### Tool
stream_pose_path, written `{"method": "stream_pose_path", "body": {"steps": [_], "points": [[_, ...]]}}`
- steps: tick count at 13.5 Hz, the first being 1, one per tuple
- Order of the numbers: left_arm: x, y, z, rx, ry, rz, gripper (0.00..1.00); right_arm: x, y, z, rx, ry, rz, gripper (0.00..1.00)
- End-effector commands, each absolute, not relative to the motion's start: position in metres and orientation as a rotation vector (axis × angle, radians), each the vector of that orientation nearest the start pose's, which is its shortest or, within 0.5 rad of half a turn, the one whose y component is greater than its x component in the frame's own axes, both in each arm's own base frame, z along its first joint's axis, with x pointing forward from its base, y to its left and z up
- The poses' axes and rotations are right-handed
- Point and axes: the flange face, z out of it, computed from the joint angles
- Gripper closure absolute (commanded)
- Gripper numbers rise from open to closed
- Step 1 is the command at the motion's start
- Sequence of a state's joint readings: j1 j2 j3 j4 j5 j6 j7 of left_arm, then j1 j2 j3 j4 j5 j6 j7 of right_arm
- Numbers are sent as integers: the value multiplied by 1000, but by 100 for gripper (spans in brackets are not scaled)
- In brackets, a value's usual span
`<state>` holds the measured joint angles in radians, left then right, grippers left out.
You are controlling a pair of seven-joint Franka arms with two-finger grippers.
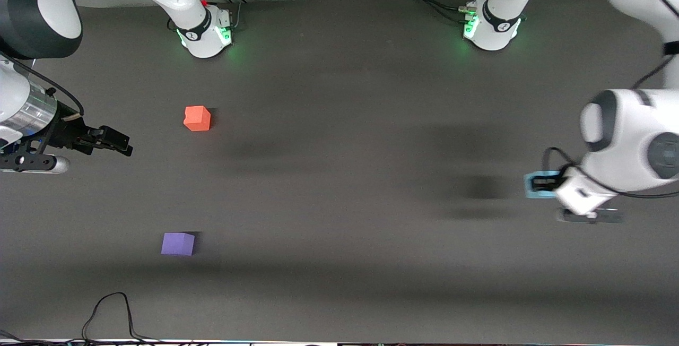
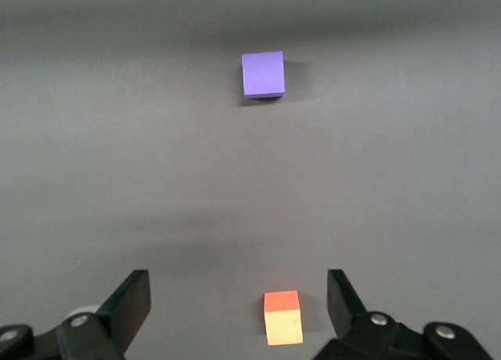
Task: Place blue block between orange and purple blocks
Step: 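Lift the blue cube with the left gripper and carry it toward table middle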
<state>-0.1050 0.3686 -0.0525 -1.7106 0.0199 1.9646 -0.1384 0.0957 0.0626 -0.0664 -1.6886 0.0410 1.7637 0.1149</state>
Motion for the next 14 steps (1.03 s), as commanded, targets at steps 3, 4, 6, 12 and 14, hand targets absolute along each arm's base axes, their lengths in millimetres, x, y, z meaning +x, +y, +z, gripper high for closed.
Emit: {"method": "stream_pose_path", "body": {"steps": [3, 4, 6, 12, 14], "points": [[585, -324, 355, -3082, -85, 130, 54, 584, 22, 551, -3114, 137, -9, 0], [572, -368, 340, -3074, -113, 125, 54, 584, 22, 551, -3114, 137, -9, 0], [544, -444, 314, -3076, -132, 82, 54, 584, 22, 551, -3114, 137, -9, 0], [483, -557, 242, -3145, -209, -183, 54, 583, 22, 551, -3114, 137, -7, 0], [469, -569, 219, -3133, -190, -172, 53, 584, 20, 550, -3114, 142, -5, 0]]}}
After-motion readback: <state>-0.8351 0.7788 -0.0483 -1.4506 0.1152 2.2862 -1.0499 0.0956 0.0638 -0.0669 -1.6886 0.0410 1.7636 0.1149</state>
